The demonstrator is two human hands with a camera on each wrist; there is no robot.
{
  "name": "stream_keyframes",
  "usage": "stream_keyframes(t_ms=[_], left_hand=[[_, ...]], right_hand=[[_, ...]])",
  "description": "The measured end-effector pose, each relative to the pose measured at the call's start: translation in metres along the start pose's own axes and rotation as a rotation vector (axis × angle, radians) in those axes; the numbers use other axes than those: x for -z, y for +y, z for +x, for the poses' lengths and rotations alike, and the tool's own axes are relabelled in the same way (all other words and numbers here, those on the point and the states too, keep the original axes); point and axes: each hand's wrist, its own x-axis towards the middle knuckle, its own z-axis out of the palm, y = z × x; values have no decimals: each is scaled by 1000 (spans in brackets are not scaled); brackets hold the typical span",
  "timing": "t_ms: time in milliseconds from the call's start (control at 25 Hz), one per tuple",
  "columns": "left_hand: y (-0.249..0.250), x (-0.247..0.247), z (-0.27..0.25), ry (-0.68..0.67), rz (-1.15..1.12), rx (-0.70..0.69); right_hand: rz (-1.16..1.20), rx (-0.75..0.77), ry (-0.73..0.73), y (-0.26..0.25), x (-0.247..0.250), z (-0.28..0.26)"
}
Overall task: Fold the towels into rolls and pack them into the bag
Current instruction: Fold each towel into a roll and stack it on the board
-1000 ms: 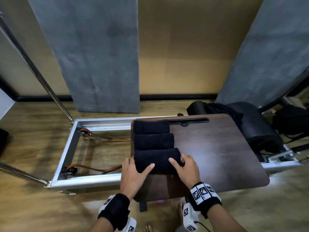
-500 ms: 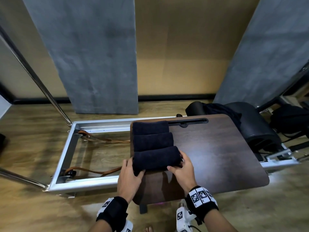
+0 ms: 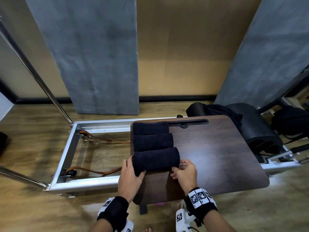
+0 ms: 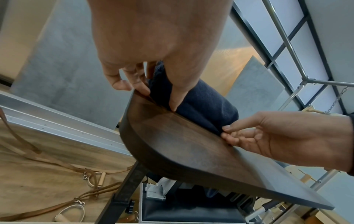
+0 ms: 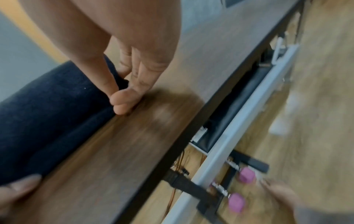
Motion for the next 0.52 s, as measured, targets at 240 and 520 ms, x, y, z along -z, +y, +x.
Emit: stream_keyframes(t_ms=[240, 520], left_hand=[[5, 3, -5, -23, -21, 3], [17, 18, -45, 213, -64, -77]], right_hand=[[221, -85, -43, -5, 8, 2], [-14, -41, -79, 4, 23, 4]])
